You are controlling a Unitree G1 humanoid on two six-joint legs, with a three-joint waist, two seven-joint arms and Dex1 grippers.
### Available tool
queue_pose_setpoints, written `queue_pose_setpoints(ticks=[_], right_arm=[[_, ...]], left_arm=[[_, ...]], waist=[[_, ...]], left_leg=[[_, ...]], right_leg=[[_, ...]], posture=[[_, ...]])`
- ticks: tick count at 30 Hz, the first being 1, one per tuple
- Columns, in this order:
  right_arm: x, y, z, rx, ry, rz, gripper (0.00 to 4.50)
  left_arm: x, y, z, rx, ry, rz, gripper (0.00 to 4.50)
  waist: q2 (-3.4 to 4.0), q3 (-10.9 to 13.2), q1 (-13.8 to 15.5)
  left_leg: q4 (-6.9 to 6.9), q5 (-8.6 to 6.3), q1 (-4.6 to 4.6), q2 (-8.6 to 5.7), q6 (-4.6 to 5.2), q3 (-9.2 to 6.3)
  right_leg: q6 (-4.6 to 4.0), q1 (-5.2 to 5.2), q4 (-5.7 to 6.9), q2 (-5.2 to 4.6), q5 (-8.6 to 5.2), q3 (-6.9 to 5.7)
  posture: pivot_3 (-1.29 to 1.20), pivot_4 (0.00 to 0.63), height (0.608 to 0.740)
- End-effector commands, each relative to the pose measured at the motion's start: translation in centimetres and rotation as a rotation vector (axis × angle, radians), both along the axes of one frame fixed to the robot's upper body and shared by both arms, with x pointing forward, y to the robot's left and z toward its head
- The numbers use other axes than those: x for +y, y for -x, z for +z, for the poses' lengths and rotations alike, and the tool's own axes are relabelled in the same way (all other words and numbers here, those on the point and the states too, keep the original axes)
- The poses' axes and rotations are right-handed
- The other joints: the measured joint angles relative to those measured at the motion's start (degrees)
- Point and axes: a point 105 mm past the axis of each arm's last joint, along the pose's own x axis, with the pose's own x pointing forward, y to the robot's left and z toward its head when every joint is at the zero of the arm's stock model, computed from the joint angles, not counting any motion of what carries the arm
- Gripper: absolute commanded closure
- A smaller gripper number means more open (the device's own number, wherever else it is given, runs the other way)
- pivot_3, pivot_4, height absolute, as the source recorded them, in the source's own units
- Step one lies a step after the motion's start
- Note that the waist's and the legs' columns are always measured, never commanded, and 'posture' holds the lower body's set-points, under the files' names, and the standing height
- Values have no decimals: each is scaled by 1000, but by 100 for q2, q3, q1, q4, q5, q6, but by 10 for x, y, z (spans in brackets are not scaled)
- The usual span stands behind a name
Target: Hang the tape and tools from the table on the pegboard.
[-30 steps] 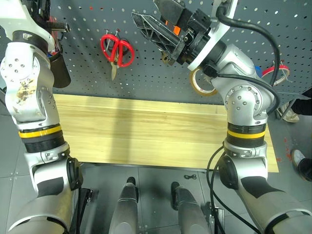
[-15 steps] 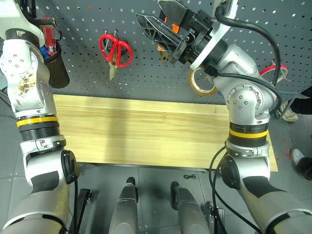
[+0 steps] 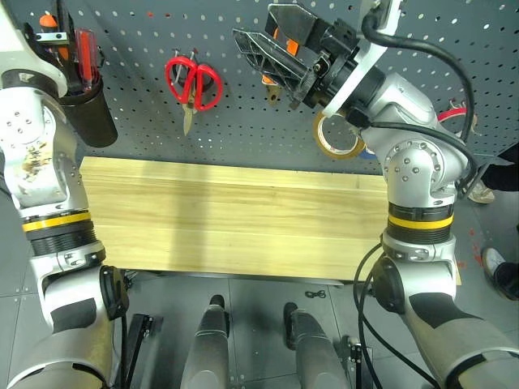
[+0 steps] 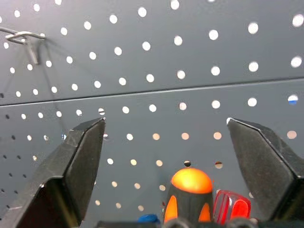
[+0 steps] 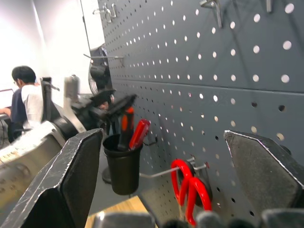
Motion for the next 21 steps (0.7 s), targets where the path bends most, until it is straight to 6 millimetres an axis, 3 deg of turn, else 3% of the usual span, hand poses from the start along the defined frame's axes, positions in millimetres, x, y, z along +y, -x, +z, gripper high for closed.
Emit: queue_pose_setpoints(ticks=[1, 4, 6, 9, 15, 16, 19, 21], right_arm=[[6, 2, -7, -27, 80, -9, 0], [12, -2, -21, -16, 150, -18, 0], [17, -5, -34, 17, 192, -15, 0], [-23, 31, -89, 62, 270, 1, 0], [-30, 65, -141, 186, 326, -2, 0], [-31, 67, -154, 222, 346, -24, 0], [-46, 61, -194, 345, 413, -176, 0], [-60, 53, -212, 409, 427, -289, 0]], left_arm=[[-19, 26, 25, -51, -70, -162, 69], [-52, 26, 13, 58, -109, -401, 69], [-83, 30, -15, 195, -147, -603, 69], [-124, 44, -70, 412, -215, -816, 69], [-162, 68, -142, 685, -236, -1011, 69], [-168, 72, -162, 767, -260, -1034, 69], [-178, 77, -216, 957, -300, -1047, 69], [-182, 74, -242, 1011, -320, -1032, 69]], waist=[[-5, -3, 2], [-7, -8, 17], [-10, -14, 15], [-12, -86, 97], [-14, -95, 72], [-15, -107, 59], [-9, -197, 37], [-7, -206, 21]], left_leg=[[1, 1, 0, 0, -1, 0], [1, 3, 1, 0, -1, -2], [3, 4, 1, 0, 0, -3], [-8, 1, 1, 5, 4, -6], [31, 1, 13, 12, 17, 1], [23, 16, 29, 13, 29, 1], [-5, 32, 82, 16, 46, 4], [-2, 31, 96, 16, 45, 14]], right_leg=[[0, 0, 0, 0, 0, 0], [0, 1, -1, 0, 0, -1], [0, 2, -1, 0, 0, -1], [4, 23, -6, -4, -2, -19], [8, 56, -21, -17, -7, -59], [0, 59, -15, -13, -2, -59], [27, 92, -16, -10, -33, -58], [-18, 104, -18, -12, -56, -53]], posture=[[221, 271, 740], [227, 274, 740], [219, 281, 740], [199, 284, 740], [173, 291, 740], [166, 292, 740], [162, 292, 740], [155, 290, 740]])
